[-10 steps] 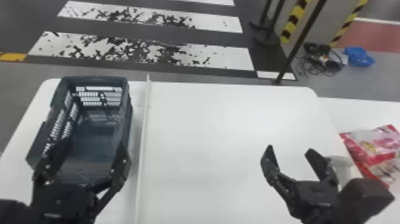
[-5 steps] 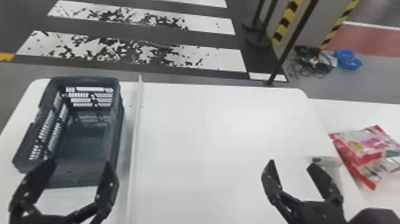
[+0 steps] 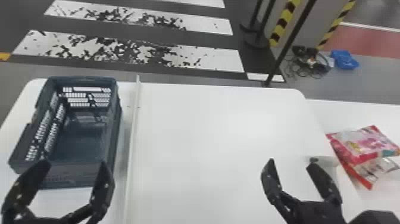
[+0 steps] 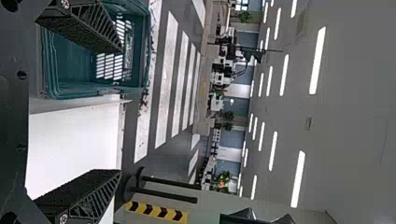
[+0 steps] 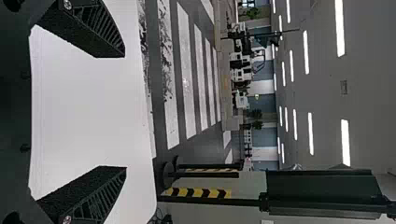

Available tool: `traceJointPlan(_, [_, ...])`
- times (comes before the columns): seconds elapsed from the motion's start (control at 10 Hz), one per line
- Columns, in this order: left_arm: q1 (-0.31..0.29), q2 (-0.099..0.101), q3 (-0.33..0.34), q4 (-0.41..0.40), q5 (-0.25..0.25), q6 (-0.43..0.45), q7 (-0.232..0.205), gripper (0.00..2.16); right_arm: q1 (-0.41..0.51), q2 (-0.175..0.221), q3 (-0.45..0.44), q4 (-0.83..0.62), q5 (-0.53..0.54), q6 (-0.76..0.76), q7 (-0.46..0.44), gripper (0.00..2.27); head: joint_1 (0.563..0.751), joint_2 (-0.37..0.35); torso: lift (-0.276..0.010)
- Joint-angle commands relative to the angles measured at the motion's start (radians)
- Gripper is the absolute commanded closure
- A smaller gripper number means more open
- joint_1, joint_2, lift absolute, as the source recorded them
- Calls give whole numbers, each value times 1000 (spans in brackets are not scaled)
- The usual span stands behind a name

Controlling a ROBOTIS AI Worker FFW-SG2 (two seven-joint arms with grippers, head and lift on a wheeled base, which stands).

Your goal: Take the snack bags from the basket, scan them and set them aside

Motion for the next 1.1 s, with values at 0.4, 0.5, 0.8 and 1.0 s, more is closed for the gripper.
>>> traceJointPlan(0.4, [-10,0,1,3,0,1,-1,70,-1,-14,4,2,2,-3,-6,63,695,-177,-75])
traceJointPlan(0.5, [-10,0,-1,3,0,1,-1,70,-1,-15,4,2,2,-3,-6,63,695,-177,-75])
traceJointPlan(0.8, [-16,0,-3,7,0,4,-1,70,-4,-21,4,3,6,-3,-6,63,695,-177,-75])
traceJointPlan(1.0, [-17,-1,-6,6,0,4,-1,70,-5,-23,5,3,5,-3,-6,63,695,-177,-75])
